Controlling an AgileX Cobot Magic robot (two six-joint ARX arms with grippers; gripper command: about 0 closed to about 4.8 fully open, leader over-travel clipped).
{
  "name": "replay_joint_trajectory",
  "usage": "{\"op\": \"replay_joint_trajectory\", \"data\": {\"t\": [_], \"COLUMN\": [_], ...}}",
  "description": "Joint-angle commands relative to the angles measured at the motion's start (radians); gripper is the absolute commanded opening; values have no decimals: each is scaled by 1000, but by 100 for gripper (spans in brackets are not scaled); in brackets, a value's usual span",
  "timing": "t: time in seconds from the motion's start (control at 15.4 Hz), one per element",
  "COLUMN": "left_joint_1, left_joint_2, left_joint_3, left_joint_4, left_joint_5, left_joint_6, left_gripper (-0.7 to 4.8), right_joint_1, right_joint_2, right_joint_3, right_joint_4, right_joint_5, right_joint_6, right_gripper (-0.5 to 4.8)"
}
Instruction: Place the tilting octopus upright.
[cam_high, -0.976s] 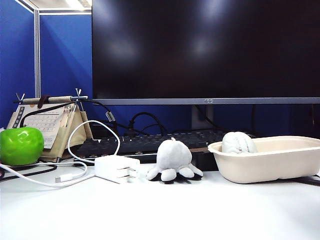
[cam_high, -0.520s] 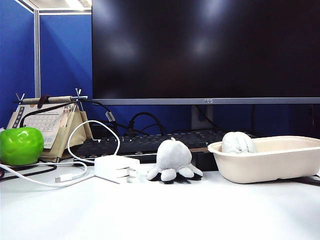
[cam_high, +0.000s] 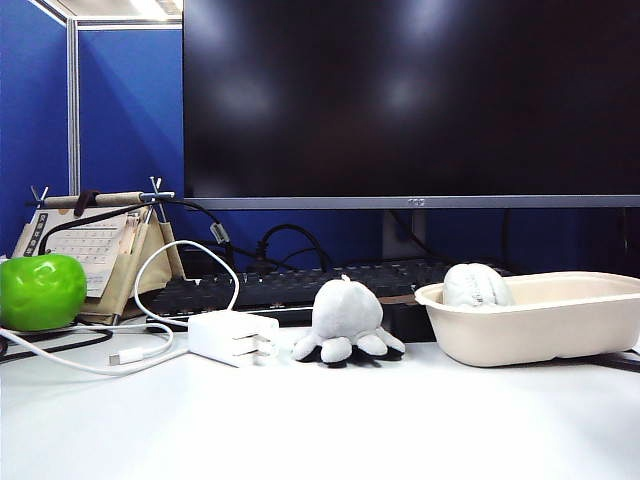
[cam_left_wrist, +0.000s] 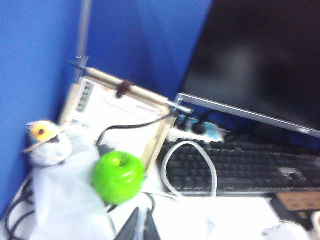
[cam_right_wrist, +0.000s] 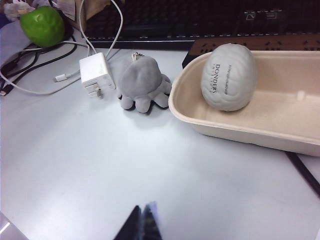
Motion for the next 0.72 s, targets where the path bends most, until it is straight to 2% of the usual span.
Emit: {"op": "replay_joint_trajectory", "data": {"t": [0.07,0.46,0.72], "left_joint_1": [-1,-2,-2], "left_joint_2": [0,-9,-15], "left_joint_3": [-94,-313,-357], "left_joint_4": [79,380,425], "left_joint_5": [15,30,-20], "left_joint_6": [-3,-67,-85], "left_gripper": [-4,-5,-4], "right_joint_1": [0,0,0], "right_joint_2": [1,1,1], "right_joint_3": [2,2,2], "right_joint_4": [11,10,10], "right_joint_5": [0,0,0], "right_joint_6": [1,1,1], "right_gripper": [-6,-6,-6]}}
